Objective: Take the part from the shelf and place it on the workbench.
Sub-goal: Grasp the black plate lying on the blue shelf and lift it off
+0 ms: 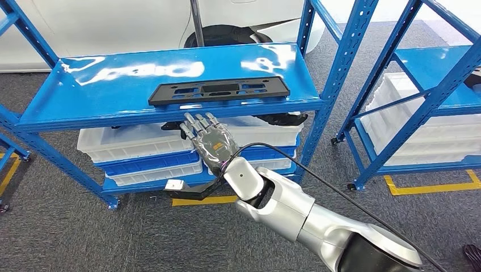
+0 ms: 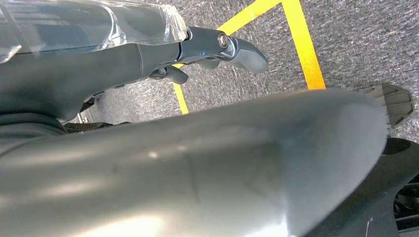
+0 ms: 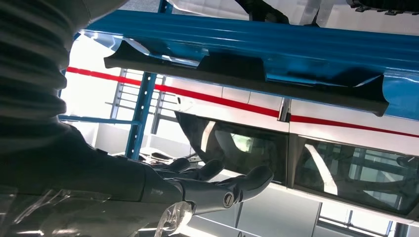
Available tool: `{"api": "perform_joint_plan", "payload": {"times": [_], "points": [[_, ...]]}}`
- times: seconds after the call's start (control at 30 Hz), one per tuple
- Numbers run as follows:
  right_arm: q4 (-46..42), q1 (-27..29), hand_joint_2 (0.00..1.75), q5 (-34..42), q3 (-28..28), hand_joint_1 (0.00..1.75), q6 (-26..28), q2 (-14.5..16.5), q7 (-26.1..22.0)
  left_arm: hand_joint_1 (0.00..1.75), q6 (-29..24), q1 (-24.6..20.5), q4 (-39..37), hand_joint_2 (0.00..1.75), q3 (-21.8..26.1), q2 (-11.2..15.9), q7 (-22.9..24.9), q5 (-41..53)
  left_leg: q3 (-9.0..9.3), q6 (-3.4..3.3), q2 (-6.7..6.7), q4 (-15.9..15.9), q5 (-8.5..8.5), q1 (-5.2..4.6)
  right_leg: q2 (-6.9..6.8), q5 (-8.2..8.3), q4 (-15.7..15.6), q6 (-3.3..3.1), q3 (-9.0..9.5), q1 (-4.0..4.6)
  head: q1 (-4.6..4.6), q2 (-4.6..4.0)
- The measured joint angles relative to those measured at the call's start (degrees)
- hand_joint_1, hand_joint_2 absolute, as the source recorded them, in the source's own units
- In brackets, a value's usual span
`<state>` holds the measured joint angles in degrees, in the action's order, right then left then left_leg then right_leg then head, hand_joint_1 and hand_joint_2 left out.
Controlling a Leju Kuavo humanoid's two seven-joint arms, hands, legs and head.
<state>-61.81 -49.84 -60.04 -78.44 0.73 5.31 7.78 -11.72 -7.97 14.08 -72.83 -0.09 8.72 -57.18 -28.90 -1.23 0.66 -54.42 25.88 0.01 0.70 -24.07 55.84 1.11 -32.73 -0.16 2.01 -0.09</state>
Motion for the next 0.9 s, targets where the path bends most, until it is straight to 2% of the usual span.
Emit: {"api": "perform_joint_plan", "payload": {"times": [0.37,0.4,0.47,0.5,0.53,0.6,0.63,0.67,0.7,0.8,0.83,0.9], "points": [[0.14,-0.06,1.75,0.23,-0.18,0.0,-0.19,0.22,0.02,0.0,0.0,-0.02,-0.13,0.0,-0.14,0.04,0.0,0.35,-0.23,-0.14,0.01,-0.24,0.01,-0.14,0.0,0.18,-0.03,0.27,-0.14,-0.21,0.0,0.0],[0.24,-0.18,1.75,0.35,-0.3,0.0,-0.27,0.35,0.03,0.0,-0.01,-0.05,-0.2,0.0,-0.27,0.05,-0.08,0.51,-0.12,-0.51,-0.08,0.19,-0.34,0.04,-0.03,-1.25,2.74,0.62,-1.52,-0.31,-0.05,0.0],[0.5,-0.32,1.75,0.51,-0.55,0.0,-0.47,0.47,0.04,0.0,-0.01,-0.04,-0.3,0.0,-0.59,0.07,-0.27,0.66,0.14,-1.17,-0.24,1.08,-0.99,0.49,-0.1,-4.57,11.37,1.49,-5.97,-0.71,-0.16,0.0],[0.63,-0.38,1.75,0.54,-0.66,0.0,-0.53,0.48,0.04,0.0,-0.01,-0.02,-0.31,0.0,-0.73,0.07,-0.36,0.65,0.34,-1.34,-0.31,1.51,-1.23,0.83,-0.16,-5.55,14.82,1.92,-7.83,-0.93,-0.22,0.0],[0.73,-0.33,1.75,0.55,-0.73,0.0,-0.55,0.44,0.04,0.0,0.0,0.02,-0.31,0.0,-0.83,0.07,-0.38,0.63,0.43,-1.12,-0.29,1.44,-1.08,1.01,-0.23,-4.29,14.16,2.16,-7.72,-1.16,-0.22,0.0],[0.81,-0.35,1.75,0.55,-0.77,0.0,-0.56,0.44,0.04,0.0,0.0,0.02,-0.33,0.0,-0.95,0.1,-0.4,0.63,0.62,-0.3,-0.24,1.08,-0.53,1.35,-0.43,-0.33,6.68,2.63,-4.26,-1.49,-0.22,0.0],[0.82,-0.39,1.75,0.55,-0.79,0.0,-0.59,0.48,0.03,0.0,0.0,-0.04,-0.36,0.0,-0.99,0.14,-0.41,0.63,0.54,0.2,-0.23,0.68,-0.2,1.38,-0.44,0.79,3.42,2.61,-2.8,-1.54,-0.26,0.0],[0.83,-0.4,1.75,0.55,-0.81,0.0,-0.63,0.51,0.03,0.0,0.01,-0.08,-0.39,0.0,-1.03,0.19,-0.42,0.63,0.38,0.66,-0.24,0.42,0.02,1.35,-0.41,1.15,1.55,2.42,-2.05,-1.5,-0.28,0.0],[0.85,-0.41,1.75,0.56,-0.84,0.0,-0.68,0.55,0.03,0.0,0.04,-0.1,-0.43,0.0,-1.05,0.23,-0.42,0.64,0.19,0.99,-0.25,0.28,0.13,1.27,-0.32,0.88,1.01,2.04,-1.94,-1.35,-0.28,0.0],[0.91,-0.41,1.75,0.57,-0.87,0.0,-0.81,0.65,0.04,0.0,0.13,-0.07,-0.44,0.0,-1.11,0.24,-0.42,0.64,-0.25,1.48,-0.35,-0.31,0.65,1.51,-0.13,0.77,1.01,0.63,-2.29,-1.21,-0.19,0.0],[0.93,-0.47,1.75,0.58,-0.87,0.0,-0.87,0.7,0.04,0.0,0.13,-0.09,-0.44,0.0,-1.11,0.24,-0.42,0.62,-1.0,1.63,-0.37,-1.91,1.54,1.6,-0.12,0.76,0.97,0.25,-2.27,-1.24,-0.14,0.0],[0.94,-0.58,1.75,0.6,-0.9,0.0,-1.05,0.79,0.04,0.0,0.13,-0.13,-0.44,0.0,-1.11,0.23,-0.43,0.57,-4.58,1.92,-0.38,-9.07,4.69,1.63,-0.14,0.7,0.93,-0.24,-2.19,-1.2,-0.02,0.0]]}}
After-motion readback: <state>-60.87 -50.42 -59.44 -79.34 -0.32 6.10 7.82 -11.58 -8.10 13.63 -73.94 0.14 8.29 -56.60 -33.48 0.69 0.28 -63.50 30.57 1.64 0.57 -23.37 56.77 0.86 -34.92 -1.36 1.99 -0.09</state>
